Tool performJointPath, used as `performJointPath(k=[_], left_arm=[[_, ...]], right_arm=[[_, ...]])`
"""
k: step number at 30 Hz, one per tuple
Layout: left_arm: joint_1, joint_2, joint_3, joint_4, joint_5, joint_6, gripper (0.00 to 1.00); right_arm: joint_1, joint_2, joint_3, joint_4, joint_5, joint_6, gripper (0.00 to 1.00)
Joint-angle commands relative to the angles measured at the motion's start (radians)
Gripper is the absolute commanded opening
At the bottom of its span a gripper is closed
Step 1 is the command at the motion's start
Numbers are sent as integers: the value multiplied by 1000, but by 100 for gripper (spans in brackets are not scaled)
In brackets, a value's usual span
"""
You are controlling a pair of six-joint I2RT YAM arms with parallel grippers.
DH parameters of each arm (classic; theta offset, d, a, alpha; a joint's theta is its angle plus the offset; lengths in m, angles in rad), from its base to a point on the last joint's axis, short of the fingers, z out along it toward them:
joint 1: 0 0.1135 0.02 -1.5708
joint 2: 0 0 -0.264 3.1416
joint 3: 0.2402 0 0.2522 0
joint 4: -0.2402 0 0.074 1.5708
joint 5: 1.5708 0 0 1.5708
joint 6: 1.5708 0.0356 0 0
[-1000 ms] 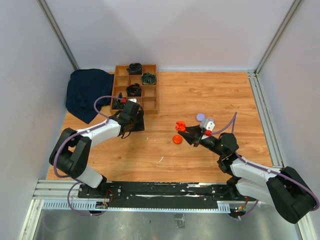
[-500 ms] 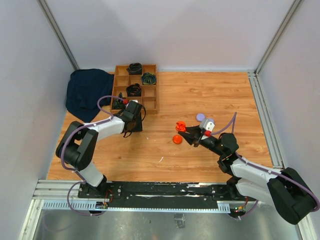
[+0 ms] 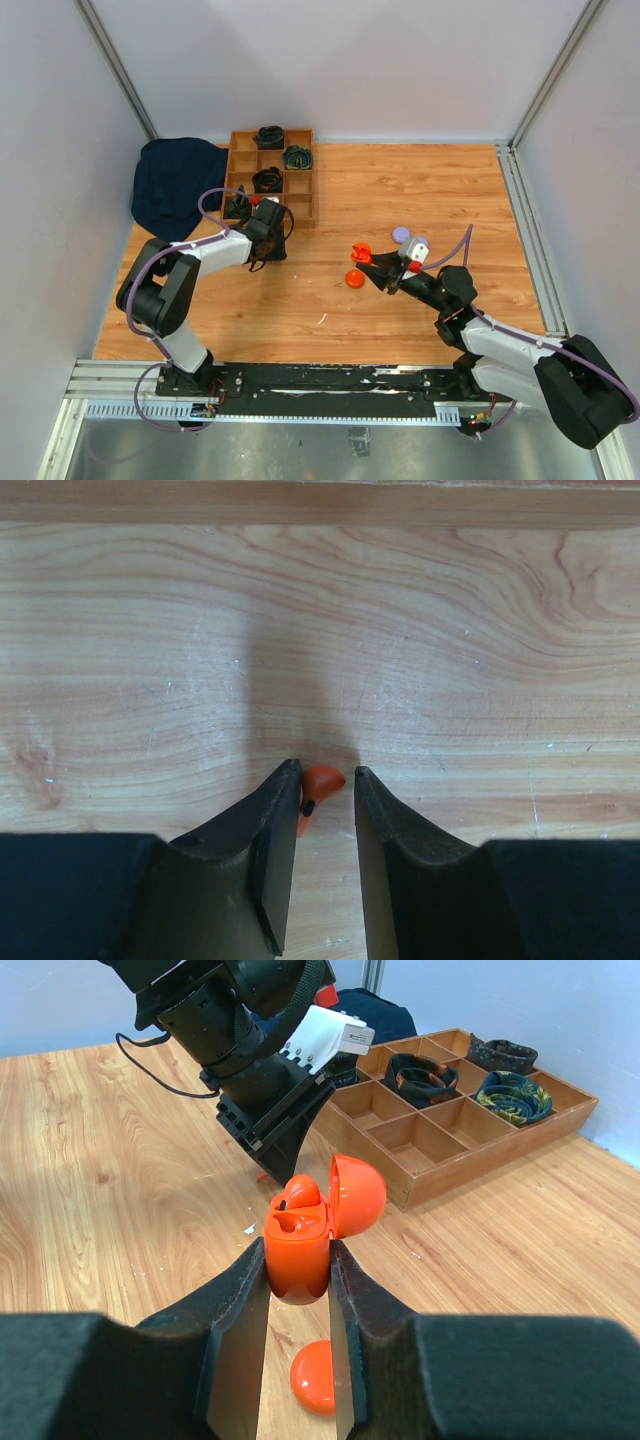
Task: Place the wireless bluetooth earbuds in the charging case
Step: Pick up the earbud from the center of the board.
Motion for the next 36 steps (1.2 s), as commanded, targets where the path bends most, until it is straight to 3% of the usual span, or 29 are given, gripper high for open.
performJointPath(k=[1,28,36], left_arm=[[7,30,7,-24,24,12,34],[-32,137,89,-195,-33,67,29],[-40,106,75,-198,-36,63,22]], right_arm=[[8,-16,8,18,11,-16,16],[9,-21,9,9,11,-17,16],[9,-26,9,8,9,-18,16]])
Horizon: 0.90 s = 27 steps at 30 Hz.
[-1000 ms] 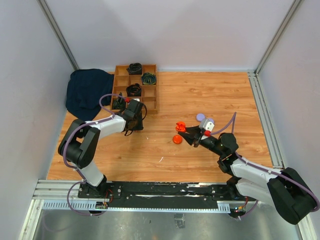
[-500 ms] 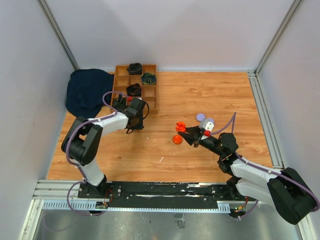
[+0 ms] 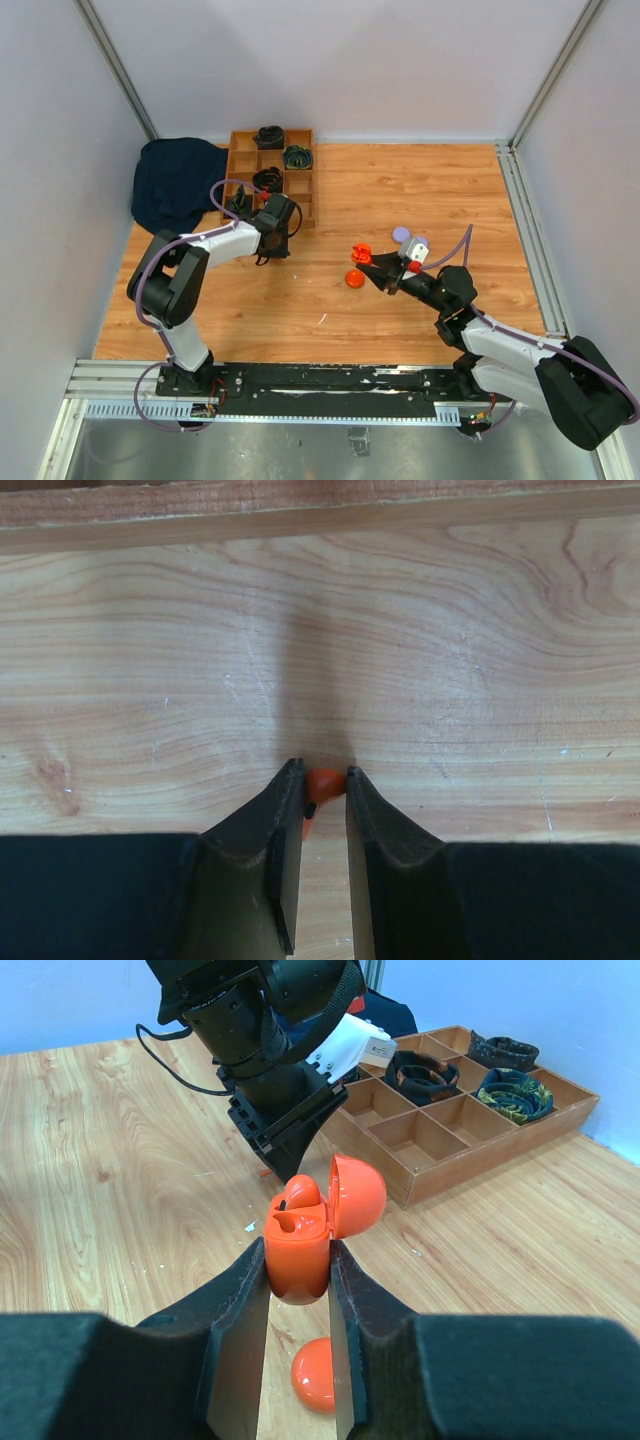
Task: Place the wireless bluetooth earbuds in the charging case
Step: Pick up the earbud from the center of the board, then place the earbud in the charging case.
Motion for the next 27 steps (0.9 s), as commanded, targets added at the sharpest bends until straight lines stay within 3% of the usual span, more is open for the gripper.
performJointPath(k=[1,14,27], left_arm=[[-12,10,-51,-63,4,-2,22],[-62,-310,-197,140,18,-70,19],[-273,-620,-292,409,-69,-138,19]], right_arm=[[9,-19,8,21,8,-16,16],[10,-17,16,26,-13,-1,16],[25,17,43,78,-34,14,16]])
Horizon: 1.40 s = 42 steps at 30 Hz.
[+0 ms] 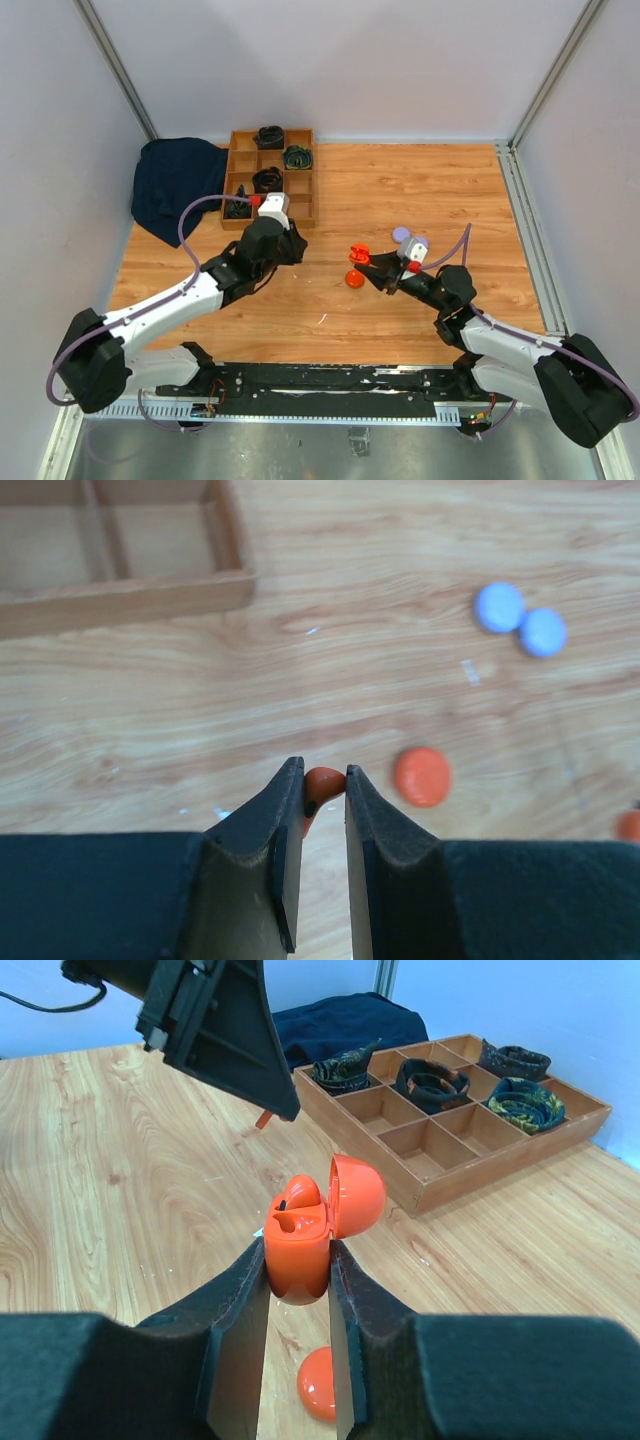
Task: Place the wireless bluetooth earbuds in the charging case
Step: Place the earbud in the charging case.
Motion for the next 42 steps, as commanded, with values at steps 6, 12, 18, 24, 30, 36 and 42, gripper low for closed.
performJointPath(k=[6,12,18,24,30,36,42], left_arm=[[-160,-120,-46,242,-108,-67,19],[-237,-160,-51,330,-150,-93,19],[-293,-161,-55,424,-166,-107,19],[-356,-131,-67,549,-194,-77,18],[-382,-99,-76,632,-194,-38,18],[-396,-63,-86,710,-186,-25,18],[-406,-42,-101,748,-193,-6,18]], right_arm=[[36,31,64,93,-12,10,16],[52,49,87,100,3,-3,16],[71,73,108,116,11,-6,16],[84,79,112,145,27,24,16],[88,58,104,159,44,54,16],[89,55,98,184,49,77,15],[88,55,91,210,50,94,16]])
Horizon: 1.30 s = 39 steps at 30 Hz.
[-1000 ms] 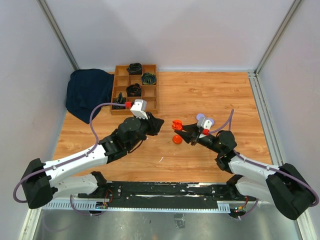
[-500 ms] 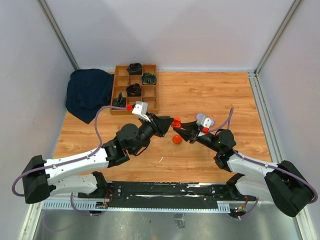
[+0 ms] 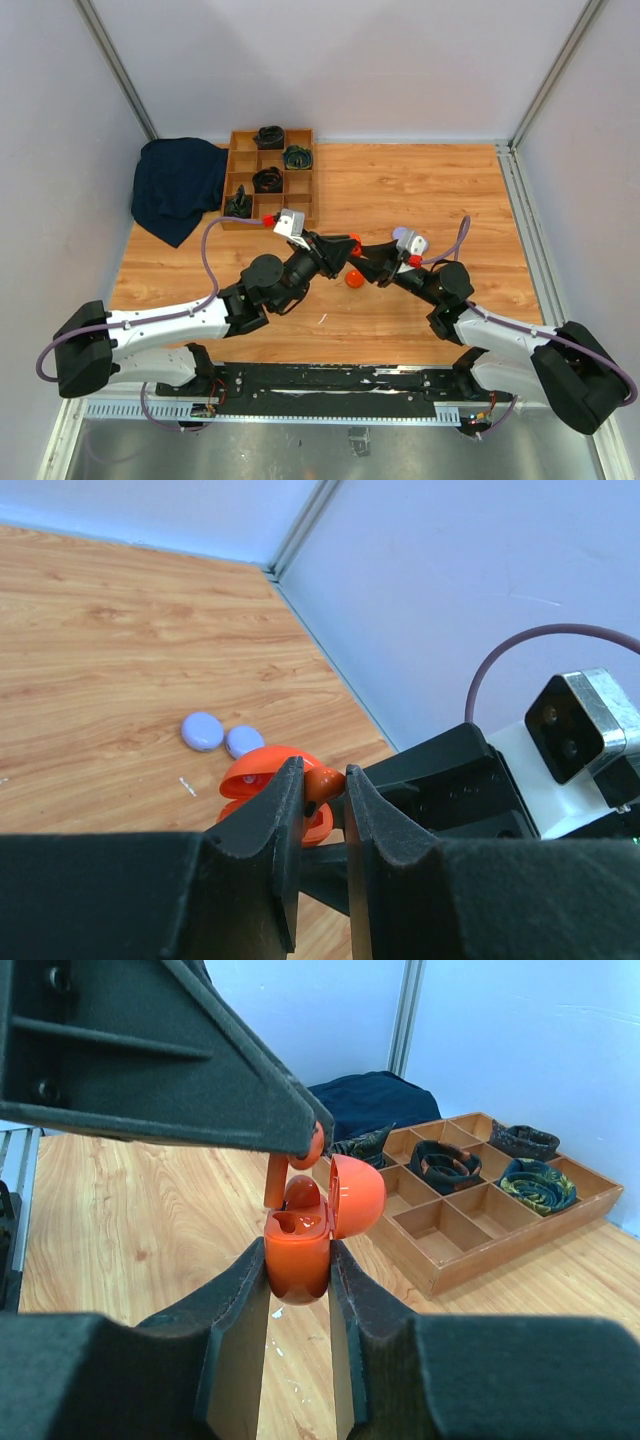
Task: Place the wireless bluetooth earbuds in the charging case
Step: Place the earbud in the charging case.
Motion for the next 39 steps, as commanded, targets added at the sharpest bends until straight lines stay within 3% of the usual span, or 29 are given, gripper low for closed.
performJointPath(k=[1,25,30,39], left_arm=[[-16,10,-17,86,-31,31,18],[-34,45,-35,170,-32,112,18],[-34,34,-43,168,-28,116,27],[-34,-14,-43,144,-20,143,53]], right_arm=[[12,-17,10,78,13,23,16],[12,-37,9,81,4,36,16],[13,-40,8,81,4,36,16],[13,-34,7,80,4,34,16]])
